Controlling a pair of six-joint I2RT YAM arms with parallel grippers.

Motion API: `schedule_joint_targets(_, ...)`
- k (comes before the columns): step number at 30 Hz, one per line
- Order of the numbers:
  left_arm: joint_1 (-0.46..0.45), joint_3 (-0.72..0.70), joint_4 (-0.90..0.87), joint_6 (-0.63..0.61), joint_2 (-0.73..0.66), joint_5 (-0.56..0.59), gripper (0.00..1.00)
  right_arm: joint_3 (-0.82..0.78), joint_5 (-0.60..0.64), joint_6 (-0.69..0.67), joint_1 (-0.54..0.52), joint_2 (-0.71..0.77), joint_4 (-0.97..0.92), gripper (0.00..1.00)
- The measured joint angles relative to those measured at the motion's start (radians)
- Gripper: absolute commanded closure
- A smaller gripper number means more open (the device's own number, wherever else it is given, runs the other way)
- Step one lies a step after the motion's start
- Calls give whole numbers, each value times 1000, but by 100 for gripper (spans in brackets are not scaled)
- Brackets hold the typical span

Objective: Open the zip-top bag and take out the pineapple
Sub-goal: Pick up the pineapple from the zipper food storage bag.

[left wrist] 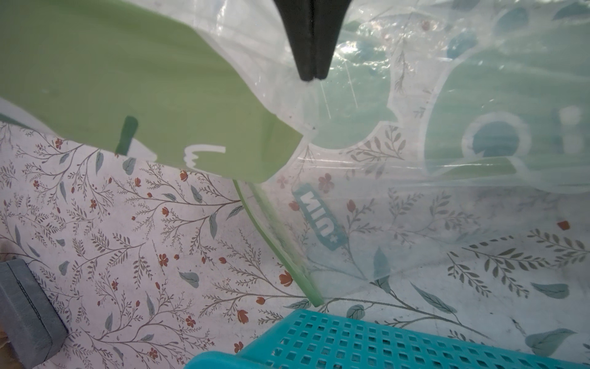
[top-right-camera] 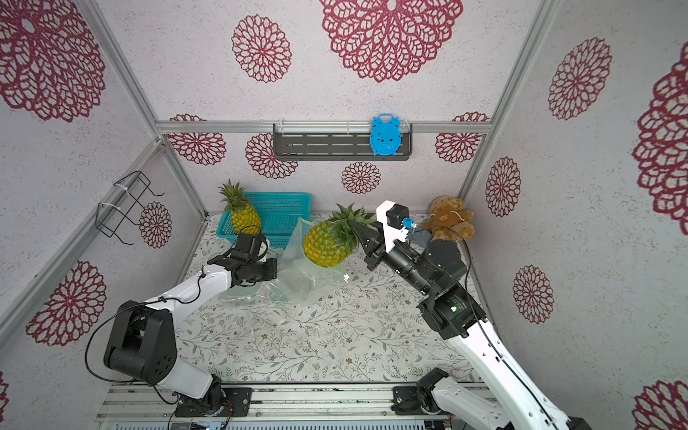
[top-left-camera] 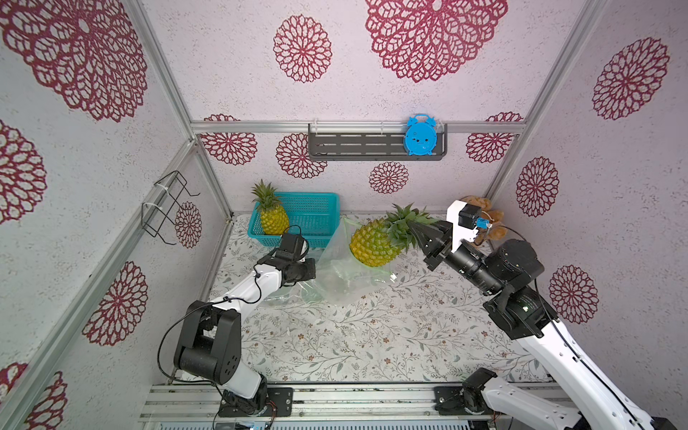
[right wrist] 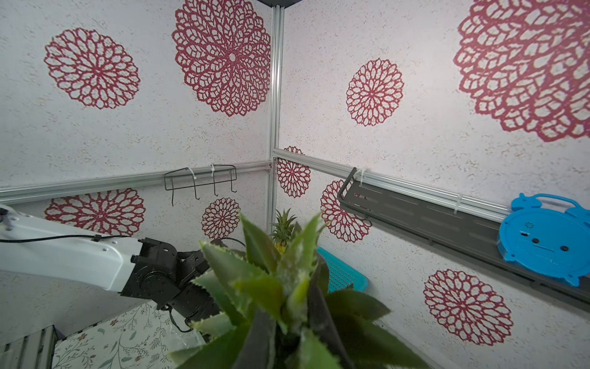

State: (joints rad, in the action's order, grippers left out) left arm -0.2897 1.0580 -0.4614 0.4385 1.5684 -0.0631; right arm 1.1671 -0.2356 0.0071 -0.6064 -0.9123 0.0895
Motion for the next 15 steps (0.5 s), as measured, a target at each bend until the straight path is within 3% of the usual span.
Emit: schedule_joint_targets(15, 21, 5, -65, 20, 3, 122, 100, 0, 114, -94, 8, 96, 18, 100)
